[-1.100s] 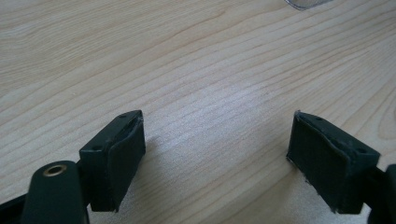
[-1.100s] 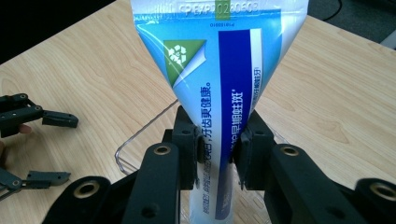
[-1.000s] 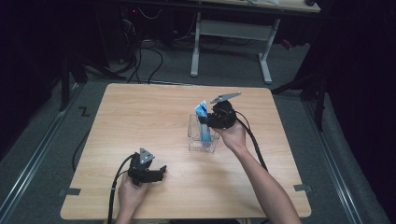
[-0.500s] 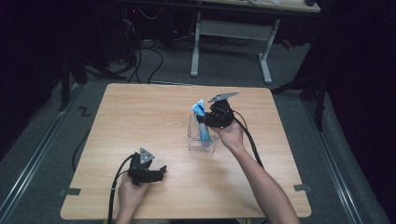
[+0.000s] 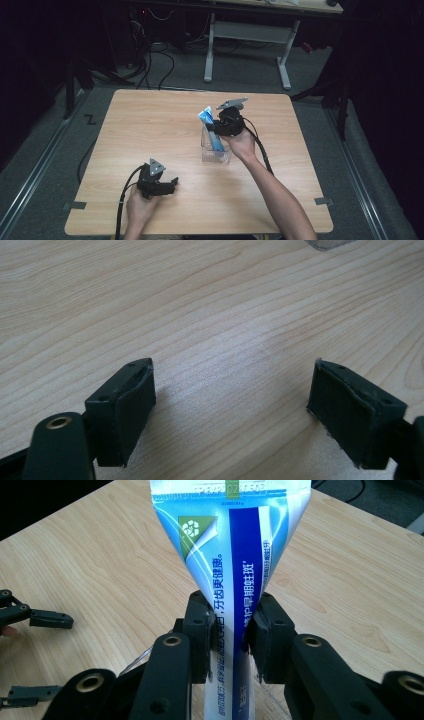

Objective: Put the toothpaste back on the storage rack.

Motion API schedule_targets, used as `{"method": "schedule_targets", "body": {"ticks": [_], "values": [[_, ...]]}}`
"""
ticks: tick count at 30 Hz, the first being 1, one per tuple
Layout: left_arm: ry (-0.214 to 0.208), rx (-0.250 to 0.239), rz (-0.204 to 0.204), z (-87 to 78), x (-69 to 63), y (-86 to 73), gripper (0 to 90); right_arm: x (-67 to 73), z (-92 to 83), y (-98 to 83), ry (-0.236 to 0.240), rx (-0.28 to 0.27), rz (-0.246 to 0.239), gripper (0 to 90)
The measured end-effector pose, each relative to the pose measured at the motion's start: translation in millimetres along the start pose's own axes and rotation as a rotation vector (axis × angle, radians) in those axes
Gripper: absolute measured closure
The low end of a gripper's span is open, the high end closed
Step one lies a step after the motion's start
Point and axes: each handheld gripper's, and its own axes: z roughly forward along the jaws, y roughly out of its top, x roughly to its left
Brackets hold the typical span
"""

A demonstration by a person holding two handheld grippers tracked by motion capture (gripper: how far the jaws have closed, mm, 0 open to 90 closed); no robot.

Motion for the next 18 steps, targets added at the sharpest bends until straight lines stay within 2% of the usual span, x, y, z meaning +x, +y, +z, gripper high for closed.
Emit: {"method": "schedule_targets", "body": {"ticks": [14,18], "values": [[0.001,0.0,-0.001,0.0,-0.1,0.0,19.2,1.0,1.6,0.9,0.0,0.001,0.01,71.0],[0.001,0.0,0.0,0.0,-0.1,0.0,19.2,0.7,0.4,1.3,-0.001,-0.008,0.009,66.8]]}}
